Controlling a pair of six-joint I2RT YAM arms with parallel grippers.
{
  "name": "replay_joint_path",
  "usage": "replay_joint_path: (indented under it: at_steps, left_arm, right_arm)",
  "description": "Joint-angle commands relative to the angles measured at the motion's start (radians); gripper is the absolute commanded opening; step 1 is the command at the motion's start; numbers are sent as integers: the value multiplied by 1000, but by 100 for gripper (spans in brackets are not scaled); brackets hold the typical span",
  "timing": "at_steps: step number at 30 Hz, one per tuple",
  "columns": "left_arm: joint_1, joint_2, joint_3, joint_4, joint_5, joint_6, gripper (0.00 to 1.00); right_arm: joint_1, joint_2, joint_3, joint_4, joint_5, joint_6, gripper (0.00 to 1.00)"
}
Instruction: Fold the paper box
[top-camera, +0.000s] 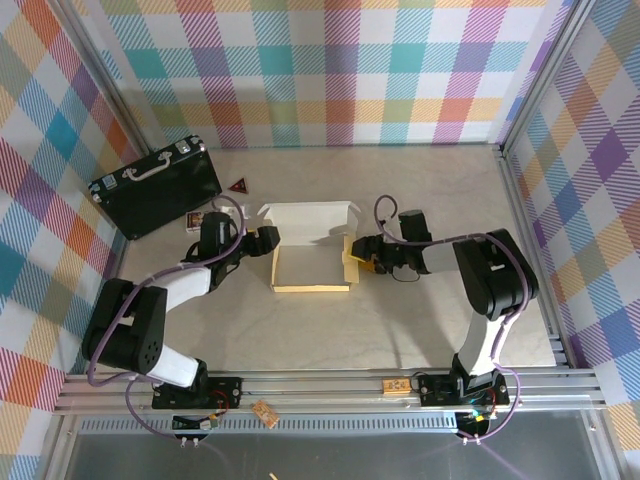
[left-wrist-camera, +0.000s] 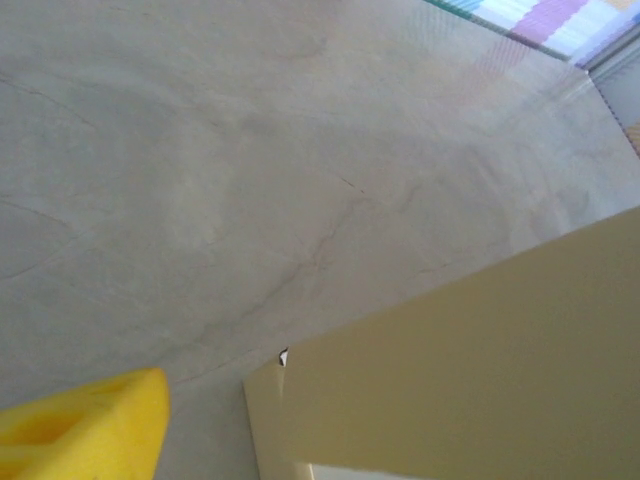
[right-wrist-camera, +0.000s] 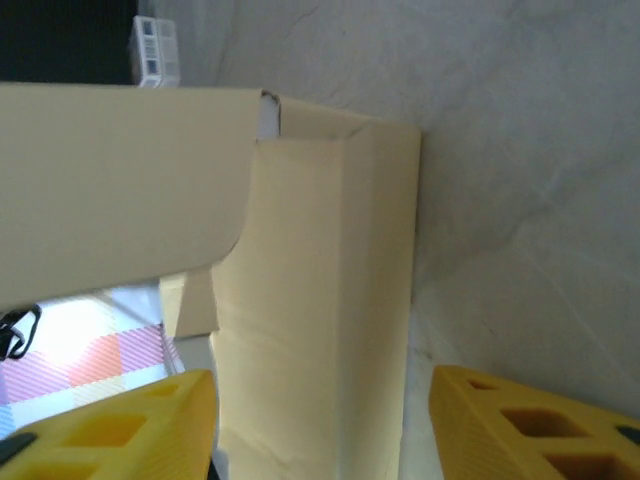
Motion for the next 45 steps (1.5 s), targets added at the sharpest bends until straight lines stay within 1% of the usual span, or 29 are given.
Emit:
replay_joint_path:
  at_steps: [1, 2, 4, 7, 9, 11, 13, 14, 21, 22, 24, 26, 27, 29, 30, 31, 32, 33, 34, 37, 38, 39, 41, 42, 45]
  left_arm:
    - [-23, 21, 30, 38, -6, 10, 74]
    - [-31, 27, 33, 37, -12, 12, 71]
    - [-42, 39, 41, 35, -15, 13, 69]
    - [-49, 58, 46, 46, -5, 6, 64]
    - [-56, 62, 40, 57, -5, -4, 64]
    - [-61, 53, 29, 67, -6, -13, 63]
    - [-62, 34, 16, 69, -9, -18, 62]
    - [-61, 19, 8, 67, -11, -22, 62]
    - [-61, -148, -73, 16, -24, -10, 64]
    - [-62, -179, -87, 11, -31, -11, 65]
    - [-61, -230, -111, -7, -41, -21, 66]
    - [-62, -266, -130, -30, -52, -33, 66]
    - [-62, -283, -142, -28, -57, -40, 66]
    - [-61, -320, -166, -33, -83, -52, 66]
    - [-62, -337, -171, -42, -91, -53, 66]
    - [-62, -354, -172, -55, -94, -53, 66]
    - [-61, -369, -171, -69, -93, -53, 67]
    - [-62, -384, -167, -84, -93, -52, 67]
    - [-62, -394, -162, -97, -93, -49, 67]
    - [-62, -407, -152, -122, -97, -31, 68]
    - [-62, -404, -152, -121, -99, -27, 69]
    - [-62, -399, -156, -112, -97, -24, 69]
    - [-62, -393, -164, -99, -97, -28, 69]
    - [-62, -390, -167, -96, -94, -28, 69]
    - [-63, -392, -170, -93, -94, -28, 69]
  right_arm:
    - [47, 32, 53, -153, 151, -19, 43]
    - [60, 37, 67, -178, 182, -26, 42]
    - [82, 40, 94, -231, 251, -48, 35]
    - [117, 38, 132, -326, 377, -88, 34]
    - [147, 30, 156, -397, 491, -118, 32]
    - [166, 20, 163, -438, 585, -132, 26]
    - [178, 15, 175, -473, 652, -147, 23]
    - [182, 14, 179, -482, 681, -153, 20]
    - [198, 4, 239, -591, 852, -222, 22]
    - [199, -1, 240, -595, 859, -228, 26]
    - [200, -12, 238, -590, 843, -241, 38]
    - [210, -11, 243, -597, 846, -244, 40]
    - [216, -8, 246, -599, 858, -244, 39]
    - [234, 9, 260, -619, 897, -247, 25]
    - [241, 17, 269, -628, 914, -251, 22]
    - [246, 20, 272, -632, 926, -253, 16]
    - [250, 19, 274, -633, 941, -257, 7]
    - [253, 17, 275, -639, 960, -259, 1]
    - [254, 15, 276, -640, 967, -264, 0]
    - [254, 5, 274, -633, 961, -283, 0]
    - [253, 0, 271, -626, 943, -287, 3]
    - [253, -4, 267, -618, 923, -295, 16]
    - [253, -23, 244, -591, 886, -301, 35]
    - [253, -40, 224, -568, 868, -305, 40]
    - [251, -89, 179, -533, 833, -318, 42]
